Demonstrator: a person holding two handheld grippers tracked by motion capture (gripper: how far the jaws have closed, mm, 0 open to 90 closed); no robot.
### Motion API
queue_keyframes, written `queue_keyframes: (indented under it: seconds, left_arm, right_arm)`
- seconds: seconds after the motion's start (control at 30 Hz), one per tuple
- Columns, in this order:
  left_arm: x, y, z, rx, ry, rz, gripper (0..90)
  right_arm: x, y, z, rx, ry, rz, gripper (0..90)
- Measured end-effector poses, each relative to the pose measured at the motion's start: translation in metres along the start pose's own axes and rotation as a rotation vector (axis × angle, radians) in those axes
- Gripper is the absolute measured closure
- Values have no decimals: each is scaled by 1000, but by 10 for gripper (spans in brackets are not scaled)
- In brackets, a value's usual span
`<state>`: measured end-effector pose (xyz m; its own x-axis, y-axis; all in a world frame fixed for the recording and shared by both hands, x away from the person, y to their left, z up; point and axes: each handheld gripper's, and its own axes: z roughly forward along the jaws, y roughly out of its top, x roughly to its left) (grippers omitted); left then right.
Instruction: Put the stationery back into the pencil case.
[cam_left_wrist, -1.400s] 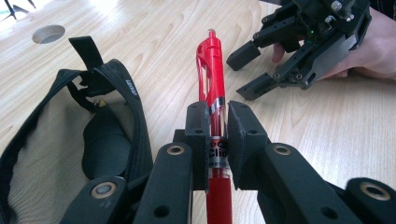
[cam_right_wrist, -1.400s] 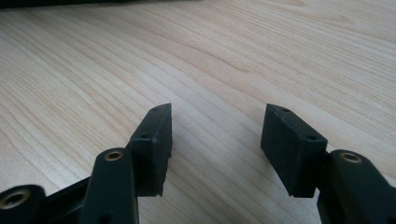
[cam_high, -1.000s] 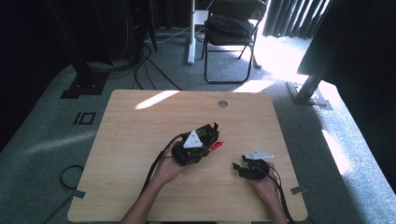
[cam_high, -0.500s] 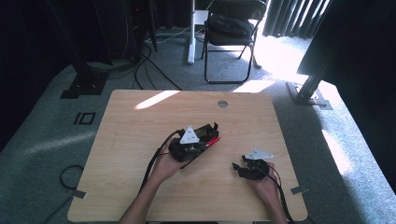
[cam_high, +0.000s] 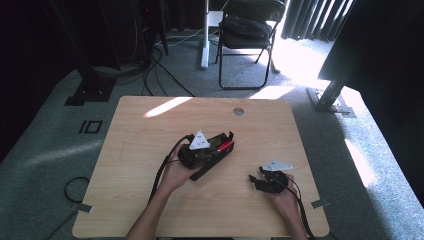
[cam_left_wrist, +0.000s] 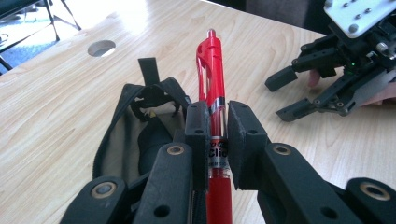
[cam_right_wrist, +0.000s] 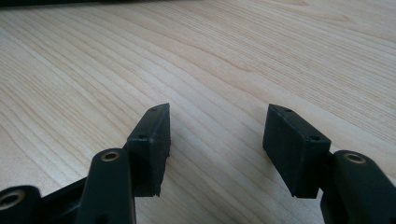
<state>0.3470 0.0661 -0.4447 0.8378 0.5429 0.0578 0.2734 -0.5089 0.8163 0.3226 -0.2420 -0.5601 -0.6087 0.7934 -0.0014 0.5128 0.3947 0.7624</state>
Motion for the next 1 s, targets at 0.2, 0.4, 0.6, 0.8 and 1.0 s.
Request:
queue_keyframes:
  seconds: [0.2,0.4,0.6,0.8,1.0]
  left_arm:
    - [4,0,0,-6,19,-12,796]
    - [7,-1,3,-6,38,-21,796]
    - [11,-2,6,-14,51,-35,796]
    - [13,-3,8,-19,62,-45,796]
    - [16,-4,12,-24,73,-62,796]
  right_arm:
    - [0,0,0,0,0,-1,411]
    - [0,0,0,1,2,-2,410]
    - [0,0,0,0,0,-1,410]
    - [0,0,0,0,0,-2,409]
    - [0,0,0,0,-1,-2,410]
